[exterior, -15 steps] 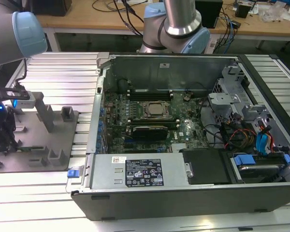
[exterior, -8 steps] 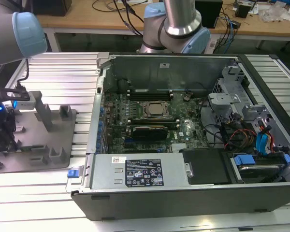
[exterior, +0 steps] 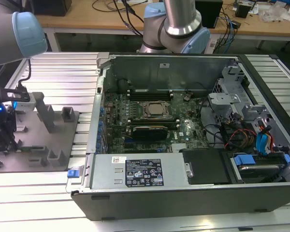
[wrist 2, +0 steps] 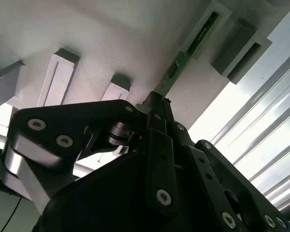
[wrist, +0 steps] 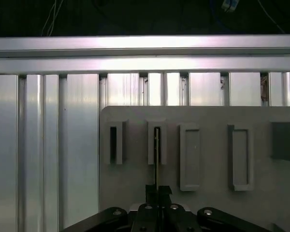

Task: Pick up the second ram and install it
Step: 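Pick up the second ram and move it above second insertion slot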

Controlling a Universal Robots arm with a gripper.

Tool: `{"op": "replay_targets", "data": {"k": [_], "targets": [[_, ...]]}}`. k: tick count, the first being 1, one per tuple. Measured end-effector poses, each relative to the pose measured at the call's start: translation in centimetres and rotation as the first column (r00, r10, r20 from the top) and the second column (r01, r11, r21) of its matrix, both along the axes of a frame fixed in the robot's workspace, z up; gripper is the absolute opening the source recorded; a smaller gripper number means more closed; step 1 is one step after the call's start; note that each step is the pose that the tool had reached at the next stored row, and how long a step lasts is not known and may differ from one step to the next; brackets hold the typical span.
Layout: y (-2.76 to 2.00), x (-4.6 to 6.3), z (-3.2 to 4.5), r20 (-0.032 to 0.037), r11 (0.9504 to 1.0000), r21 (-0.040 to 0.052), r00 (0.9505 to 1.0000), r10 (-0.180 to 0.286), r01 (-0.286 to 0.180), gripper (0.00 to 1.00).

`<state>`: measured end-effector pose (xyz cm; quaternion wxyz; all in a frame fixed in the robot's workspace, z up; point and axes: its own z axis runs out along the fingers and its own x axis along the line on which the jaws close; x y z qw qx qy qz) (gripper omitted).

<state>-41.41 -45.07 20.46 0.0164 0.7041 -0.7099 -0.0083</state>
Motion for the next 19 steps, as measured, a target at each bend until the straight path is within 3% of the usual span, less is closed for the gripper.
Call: {"op": "replay_targets", "data": {"k": [6,7,10,15,16,19], "targets": [[-0.01,0.0,2.86,-0.0006,1.0,-0.0003,1.0,0.001,-0.001,0.09],[0.0,0.0,3.9,-0.0006,1.0,-0.0004,1.0,0.001,-0.001,0.09],[-0.01,0.0,5.47,-0.0007,1.0,-0.0008,1.0,0.001,-0.001,0.09],[-0.01,0.0,9.81,-0.0006,1.0,-0.0017,1.0,0.001,-0.001,0.09],[-0.01,0.0,10.08,-0.0006,1.0,-0.0018,1.0,0.001,-0.001,0.09],[-0.01,0.0,12.39,-0.0006,1.0,-0.0022,1.0,0.001,-0.001,0.09]]}}
